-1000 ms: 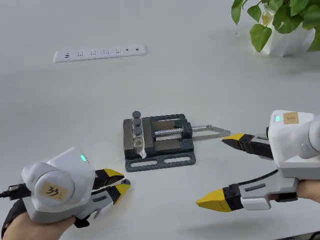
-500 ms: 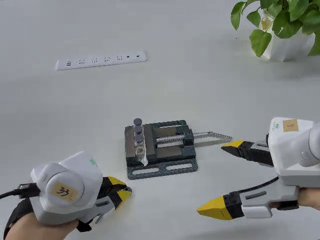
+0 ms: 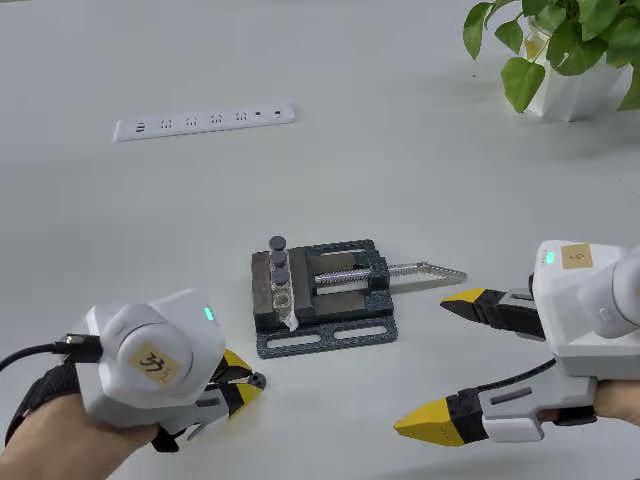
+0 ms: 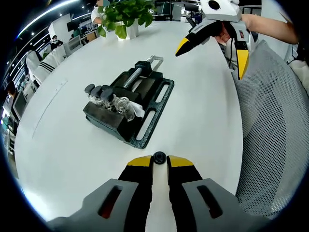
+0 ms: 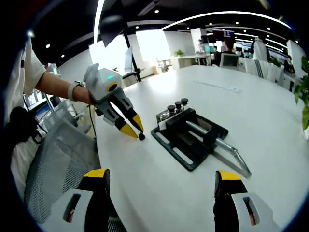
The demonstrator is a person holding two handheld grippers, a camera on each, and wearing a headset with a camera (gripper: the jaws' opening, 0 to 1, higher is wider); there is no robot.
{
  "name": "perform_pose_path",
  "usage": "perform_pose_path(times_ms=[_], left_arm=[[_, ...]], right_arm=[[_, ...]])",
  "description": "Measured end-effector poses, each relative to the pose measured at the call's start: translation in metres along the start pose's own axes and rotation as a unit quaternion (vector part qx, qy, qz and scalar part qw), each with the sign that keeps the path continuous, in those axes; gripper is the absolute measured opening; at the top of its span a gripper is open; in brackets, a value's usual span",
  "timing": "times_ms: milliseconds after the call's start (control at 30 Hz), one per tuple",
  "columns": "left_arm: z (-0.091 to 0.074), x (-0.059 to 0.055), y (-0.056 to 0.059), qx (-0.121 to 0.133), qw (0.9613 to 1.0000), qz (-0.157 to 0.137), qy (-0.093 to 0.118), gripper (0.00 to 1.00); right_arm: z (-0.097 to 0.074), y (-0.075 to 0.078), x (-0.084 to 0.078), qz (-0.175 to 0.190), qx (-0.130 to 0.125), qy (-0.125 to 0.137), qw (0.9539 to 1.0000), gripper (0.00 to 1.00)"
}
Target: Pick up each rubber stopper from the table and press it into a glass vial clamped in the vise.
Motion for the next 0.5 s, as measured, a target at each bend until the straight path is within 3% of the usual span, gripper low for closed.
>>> perform_pose_path(times_ms=[333,433,500], left_arm=[[0.0043,0.0091,-0.0009,-0.032,0.9983,0.019,-0.044,0.07],[0.0045,0.0066,-0.0007,-0.050,0.9961,0.021,-0.069,0.06],[0.0052,0.0076,-0.0041,-0.051,0.9960,0.027,-0.069,0.06]], right_arm=[[-0.0014,-0.0018,-0.0016,0.005,-0.001,0.003,1.0000,0.88],[-0.0019,-0.0020,-0.0027,0.007,-0.001,0.004,1.0000,0.88],[-0.0022,-0.0021,-0.0036,0.008,-0.001,0.004,1.0000,0.88]])
Point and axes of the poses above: the centre of the closed fingertips' face, and the gripper's own axes: z roughly forward along the fingers, y roughly to its right, x roughly out of its top, the point moved 6 cm from there along -z, roughly backward along the fingers, and after that the axes turned 12 degrees about y, right-handed, at the moved point
